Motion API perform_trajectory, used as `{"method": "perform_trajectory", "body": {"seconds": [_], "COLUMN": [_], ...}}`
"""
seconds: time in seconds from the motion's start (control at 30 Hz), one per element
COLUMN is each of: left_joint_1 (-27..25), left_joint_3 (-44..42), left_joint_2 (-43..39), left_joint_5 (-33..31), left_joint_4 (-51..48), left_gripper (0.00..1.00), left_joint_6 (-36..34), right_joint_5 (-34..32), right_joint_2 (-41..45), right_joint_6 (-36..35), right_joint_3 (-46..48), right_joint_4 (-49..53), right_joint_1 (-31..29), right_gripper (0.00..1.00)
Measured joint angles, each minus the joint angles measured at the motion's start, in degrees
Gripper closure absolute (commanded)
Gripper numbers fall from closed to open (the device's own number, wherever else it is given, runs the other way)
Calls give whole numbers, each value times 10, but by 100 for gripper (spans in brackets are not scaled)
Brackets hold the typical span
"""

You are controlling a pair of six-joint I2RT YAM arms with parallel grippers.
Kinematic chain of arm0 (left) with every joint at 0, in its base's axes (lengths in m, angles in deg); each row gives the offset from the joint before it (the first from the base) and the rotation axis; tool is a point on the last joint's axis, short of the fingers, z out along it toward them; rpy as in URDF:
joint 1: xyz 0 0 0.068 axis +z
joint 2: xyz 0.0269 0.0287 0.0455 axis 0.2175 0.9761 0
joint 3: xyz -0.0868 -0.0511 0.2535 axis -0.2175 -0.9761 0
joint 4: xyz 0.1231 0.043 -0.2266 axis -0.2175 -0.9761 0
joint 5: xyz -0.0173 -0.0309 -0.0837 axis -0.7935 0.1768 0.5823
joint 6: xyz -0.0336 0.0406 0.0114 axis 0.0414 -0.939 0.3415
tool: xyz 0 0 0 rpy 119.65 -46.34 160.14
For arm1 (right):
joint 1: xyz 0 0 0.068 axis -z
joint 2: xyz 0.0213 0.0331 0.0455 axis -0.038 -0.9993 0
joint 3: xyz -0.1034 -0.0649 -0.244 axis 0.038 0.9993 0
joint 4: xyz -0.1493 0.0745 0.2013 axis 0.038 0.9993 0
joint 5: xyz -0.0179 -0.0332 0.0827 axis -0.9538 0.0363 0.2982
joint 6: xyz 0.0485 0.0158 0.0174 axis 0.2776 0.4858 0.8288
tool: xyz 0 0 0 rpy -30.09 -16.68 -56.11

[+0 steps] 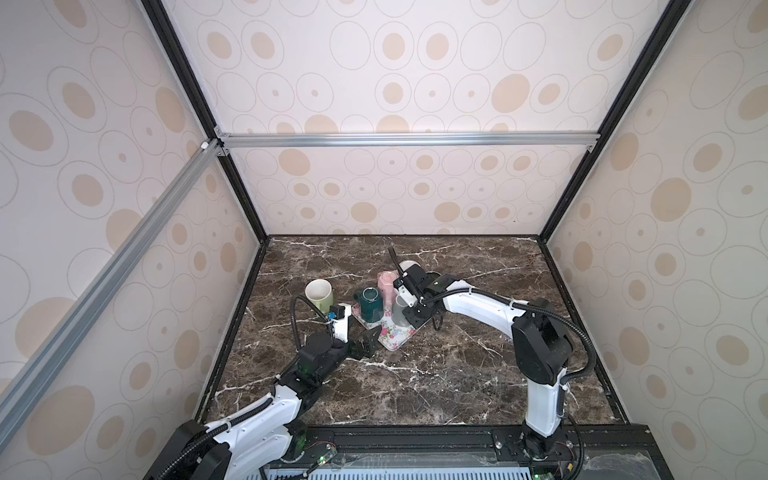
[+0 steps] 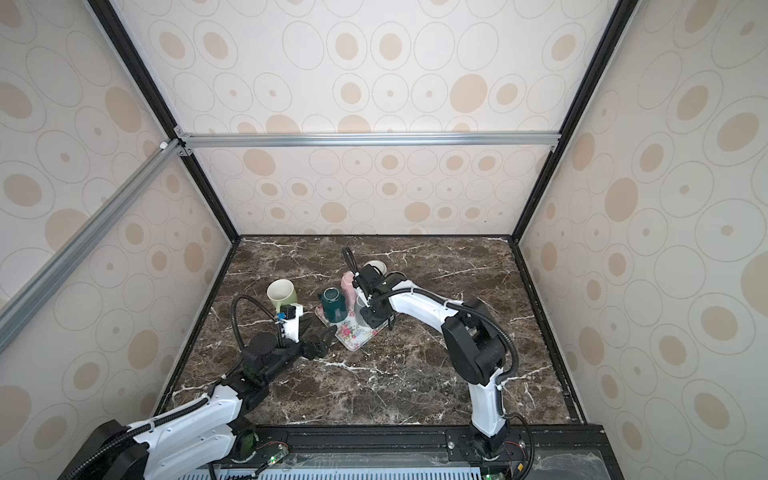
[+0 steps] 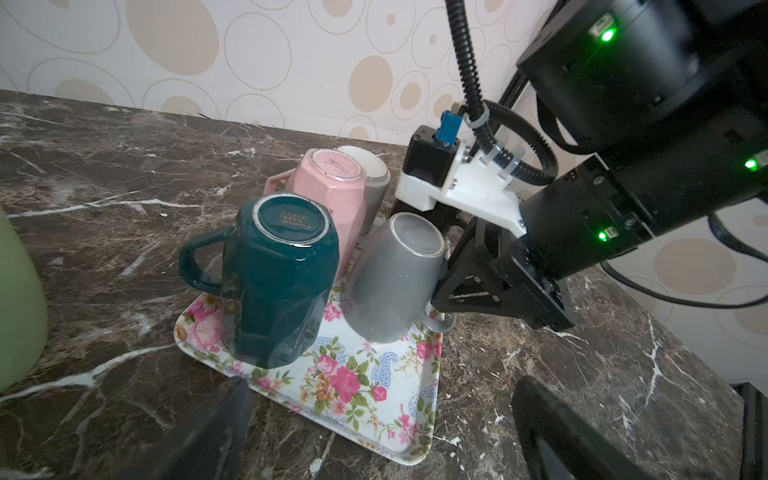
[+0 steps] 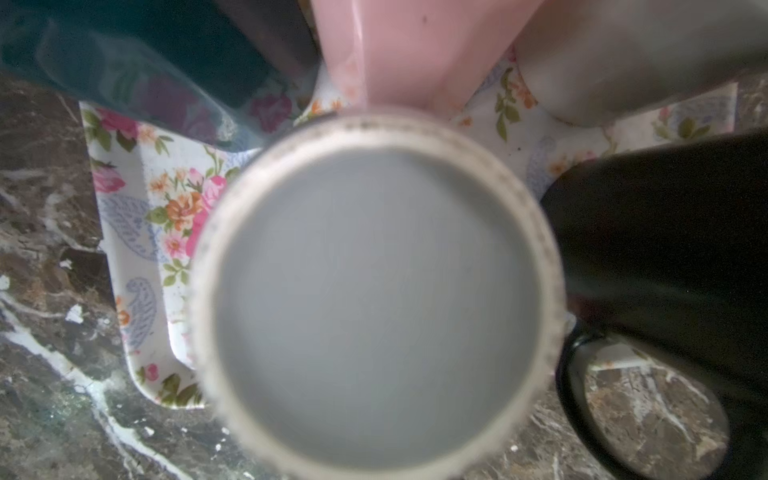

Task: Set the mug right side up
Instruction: 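Close the right gripper on the grey mug, then lift the grey mug off the tray and tilt it toward the left gripper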

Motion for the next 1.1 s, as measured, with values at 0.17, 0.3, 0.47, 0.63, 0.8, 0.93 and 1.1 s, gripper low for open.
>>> {"method": "perform_trajectory", "body": {"seconds": [0.17,0.3,0.47,0.63,0.8,0.93,1.1], "left_joint_1": [0,0,0,0,0,0,0], "left_joint_3": [0,0,0,0,1,6,19], "left_joint_2": [10,19,30,35,35,35,36], "left_joint_5": [0,0,0,0,-5,-17,-40], "left_joint_4": [0,0,0,0,-3,-16,-34], "left_gripper": [2,2,2,2,2,2,2], "left_joint_6": [0,0,0,0,-1,-5,-6], "right_joint_5": [16,26,28,33,42,47,53], "right_joint_2": [11,24,38,66,108,141,171], "right_joint_6": [12,19,29,46,70,92,114], "right_joint_3": [15,29,47,73,108,141,186], "right_joint_4": [-12,-14,-22,-33,-55,-77,-113], "right_joint_1": [0,-1,-1,-1,-1,-1,-1], "right_gripper": [100,100,100,100,100,100,100]}}
